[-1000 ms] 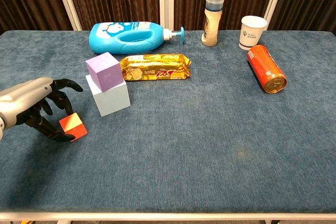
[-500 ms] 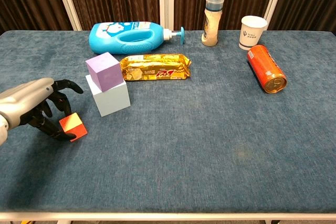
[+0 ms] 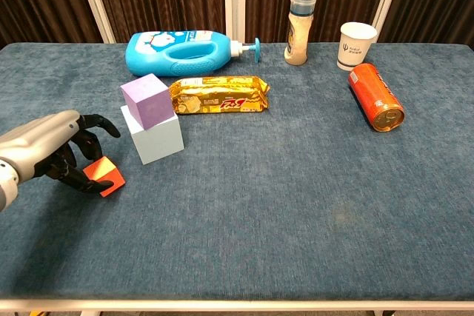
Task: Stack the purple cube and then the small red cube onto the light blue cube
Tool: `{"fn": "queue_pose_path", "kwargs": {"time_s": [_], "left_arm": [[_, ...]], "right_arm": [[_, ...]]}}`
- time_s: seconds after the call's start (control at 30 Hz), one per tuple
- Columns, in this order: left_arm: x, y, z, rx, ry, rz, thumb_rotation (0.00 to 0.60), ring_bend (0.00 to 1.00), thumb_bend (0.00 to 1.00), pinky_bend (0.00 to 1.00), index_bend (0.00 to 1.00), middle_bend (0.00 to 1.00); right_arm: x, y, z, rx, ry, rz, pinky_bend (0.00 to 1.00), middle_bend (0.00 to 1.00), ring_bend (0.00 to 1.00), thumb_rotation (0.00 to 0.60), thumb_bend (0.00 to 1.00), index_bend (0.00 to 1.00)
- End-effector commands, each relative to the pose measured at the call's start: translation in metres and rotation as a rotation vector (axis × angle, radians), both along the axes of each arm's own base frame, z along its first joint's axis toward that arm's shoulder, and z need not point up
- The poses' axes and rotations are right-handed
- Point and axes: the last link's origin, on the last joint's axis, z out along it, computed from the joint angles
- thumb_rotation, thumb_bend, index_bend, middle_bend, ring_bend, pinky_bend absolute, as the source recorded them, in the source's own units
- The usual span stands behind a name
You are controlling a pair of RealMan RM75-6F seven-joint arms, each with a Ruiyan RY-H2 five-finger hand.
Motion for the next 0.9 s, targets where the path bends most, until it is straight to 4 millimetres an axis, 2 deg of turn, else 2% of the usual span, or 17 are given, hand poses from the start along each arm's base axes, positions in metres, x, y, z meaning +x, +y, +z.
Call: {"fn": "queue_pose_path", "kwargs": {"time_s": [0.03, 0.13, 0.23, 0.4, 0.57, 0.73, 0.9], "left_arm": [[-0.001, 0.001, 0.003, 0.005, 0.004, -0.001, 0.600, 0.42, 0.31, 0.45, 0.33, 0.66], [-0.004, 0.003, 0.012, 0.021, 0.013, 0.000, 0.600, 0.42, 0.31, 0.45, 0.33, 0.66], [-0.010, 0.005, 0.031, 0.051, 0.032, 0.001, 0.600, 0.42, 0.31, 0.45, 0.33, 0.66], [-0.022, 0.012, 0.076, 0.112, 0.083, 0.003, 0.600, 0.42, 0.31, 0.46, 0.33, 0.66], [-0.028, 0.032, 0.119, 0.184, 0.112, -0.003, 0.600, 0.42, 0.31, 0.46, 0.33, 0.65], [-0.013, 0.059, 0.153, 0.225, 0.135, -0.047, 0.600, 0.43, 0.31, 0.48, 0.34, 0.65], [0.017, 0.068, 0.167, 0.184, 0.116, -0.103, 0.600, 0.44, 0.31, 0.49, 0.35, 0.66]], "right_arm": [[0.000, 0.000, 0.000, 0.000, 0.000, 0.000, 0.00, 0.07, 0.00, 0.600, 0.20, 0.02], [0.000, 0.000, 0.000, 0.000, 0.001, 0.000, 0.00, 0.07, 0.00, 0.600, 0.20, 0.02], [0.000, 0.000, 0.000, 0.000, -0.001, -0.002, 0.00, 0.07, 0.00, 0.600, 0.20, 0.02], [0.000, 0.001, -0.002, 0.011, 0.002, -0.002, 0.00, 0.07, 0.00, 0.600, 0.20, 0.02], [0.001, 0.003, -0.002, 0.009, 0.006, 0.010, 0.00, 0.07, 0.00, 0.600, 0.20, 0.02], [0.001, 0.003, -0.001, 0.001, 0.015, 0.011, 0.00, 0.07, 0.00, 0.600, 0.20, 0.02], [0.001, 0.002, -0.002, 0.003, 0.018, 0.003, 0.00, 0.07, 0.00, 0.600, 0.20, 0.02]]}}
